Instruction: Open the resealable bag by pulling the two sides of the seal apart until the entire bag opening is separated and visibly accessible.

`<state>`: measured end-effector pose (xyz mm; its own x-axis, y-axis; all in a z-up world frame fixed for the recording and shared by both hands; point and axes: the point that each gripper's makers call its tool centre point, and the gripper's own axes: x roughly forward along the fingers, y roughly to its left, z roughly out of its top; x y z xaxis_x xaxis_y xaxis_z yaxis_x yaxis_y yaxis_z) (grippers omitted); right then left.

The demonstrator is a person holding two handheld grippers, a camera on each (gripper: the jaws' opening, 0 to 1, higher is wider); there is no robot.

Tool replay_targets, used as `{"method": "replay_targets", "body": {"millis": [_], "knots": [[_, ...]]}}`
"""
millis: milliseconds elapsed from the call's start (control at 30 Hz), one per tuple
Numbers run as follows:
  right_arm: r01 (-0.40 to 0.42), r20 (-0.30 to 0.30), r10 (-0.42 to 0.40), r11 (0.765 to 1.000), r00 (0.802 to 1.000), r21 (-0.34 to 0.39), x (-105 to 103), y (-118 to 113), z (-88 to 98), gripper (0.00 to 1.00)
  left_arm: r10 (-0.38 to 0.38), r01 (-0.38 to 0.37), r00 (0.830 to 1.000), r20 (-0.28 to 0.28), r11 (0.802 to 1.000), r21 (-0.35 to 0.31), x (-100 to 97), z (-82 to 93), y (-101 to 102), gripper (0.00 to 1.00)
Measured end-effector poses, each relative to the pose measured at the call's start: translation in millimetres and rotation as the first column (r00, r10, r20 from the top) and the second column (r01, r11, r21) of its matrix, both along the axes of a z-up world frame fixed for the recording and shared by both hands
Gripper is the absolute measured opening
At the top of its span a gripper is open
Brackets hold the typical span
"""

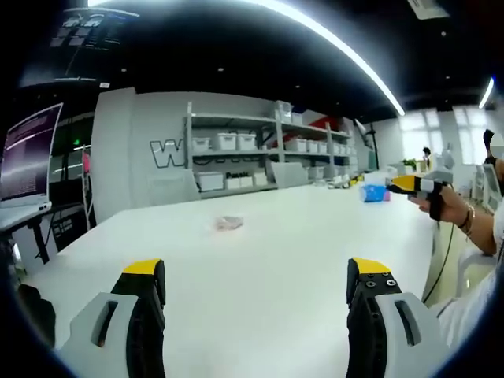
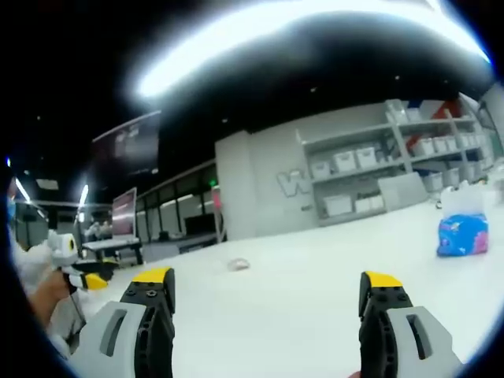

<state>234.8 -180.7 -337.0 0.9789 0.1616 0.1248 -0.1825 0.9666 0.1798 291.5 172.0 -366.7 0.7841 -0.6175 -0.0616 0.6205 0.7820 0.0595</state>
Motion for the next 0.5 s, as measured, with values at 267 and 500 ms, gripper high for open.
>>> {"method": "replay_targets", "body": {"millis": [267,500], "knots": [[0.014,0.002,-0.014,1.0,1.0,0.005,-5.4,-4.5,1.6,0.98,-0.03,0.03,1.0,0.001,1.0,-0.008,-6.6,2.6,-8.3,0.94],[-0.002,0.002,0.002,1.0,1.0,0.012,-5.2,0.6,1.8,0.98,-0.025,0.025,1.0,0.0,0.999,-0.023,-6.3,6.2,-4.4,0.94]]}}
